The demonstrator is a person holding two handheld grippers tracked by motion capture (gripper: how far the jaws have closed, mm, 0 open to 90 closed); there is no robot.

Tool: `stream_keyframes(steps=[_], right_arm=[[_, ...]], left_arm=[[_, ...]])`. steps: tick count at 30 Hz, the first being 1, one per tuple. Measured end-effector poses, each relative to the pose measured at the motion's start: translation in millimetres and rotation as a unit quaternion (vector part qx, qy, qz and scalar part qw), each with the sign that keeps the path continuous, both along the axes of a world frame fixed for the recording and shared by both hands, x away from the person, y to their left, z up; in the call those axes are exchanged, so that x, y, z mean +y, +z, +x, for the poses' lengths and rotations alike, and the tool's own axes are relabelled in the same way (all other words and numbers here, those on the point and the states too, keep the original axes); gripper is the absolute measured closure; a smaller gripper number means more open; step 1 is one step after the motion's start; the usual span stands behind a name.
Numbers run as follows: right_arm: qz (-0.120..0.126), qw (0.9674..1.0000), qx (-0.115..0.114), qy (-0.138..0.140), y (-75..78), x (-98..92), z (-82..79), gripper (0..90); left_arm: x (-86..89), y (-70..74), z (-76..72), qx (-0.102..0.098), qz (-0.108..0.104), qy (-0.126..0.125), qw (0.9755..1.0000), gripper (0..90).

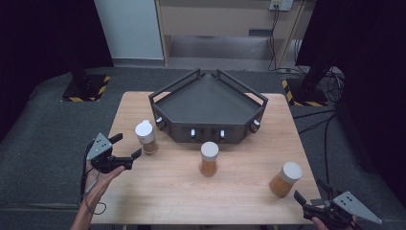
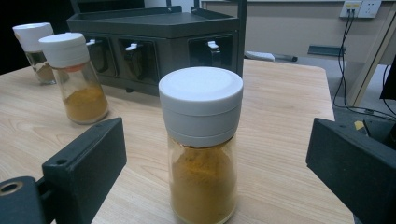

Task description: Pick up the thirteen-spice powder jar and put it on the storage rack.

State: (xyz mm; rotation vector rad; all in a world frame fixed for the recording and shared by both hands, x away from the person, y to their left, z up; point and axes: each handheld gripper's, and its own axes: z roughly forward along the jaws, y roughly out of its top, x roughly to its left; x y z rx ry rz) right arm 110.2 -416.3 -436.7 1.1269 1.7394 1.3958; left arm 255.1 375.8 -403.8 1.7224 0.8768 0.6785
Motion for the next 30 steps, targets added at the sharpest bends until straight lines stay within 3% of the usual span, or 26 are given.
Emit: stream_keyframes(steps=[17, 18, 30], right_arm=[[0.001, 1.0, 0.0, -0.001, -0.5, -0.6, 0.0, 5.1], [0.001, 1.0, 0.0, -0.001, -0.6, -0.6, -0.1, 5.1], [0.005, 1.0, 0.001, -0.002, -0.7, -1.7, -0.1, 5.2]], left_arm=[[-15.3, -18.9, 36.5, 0.023, -0.015, 0.027, 0.9993, 5.1], [-18.8, -20.1, 39.8, 0.022, -0.007, 0.033, 0.9992, 5.6], [-32.3, -28.5, 58.1, 0.024, -0.006, 0.045, 0.9987, 7.1]])
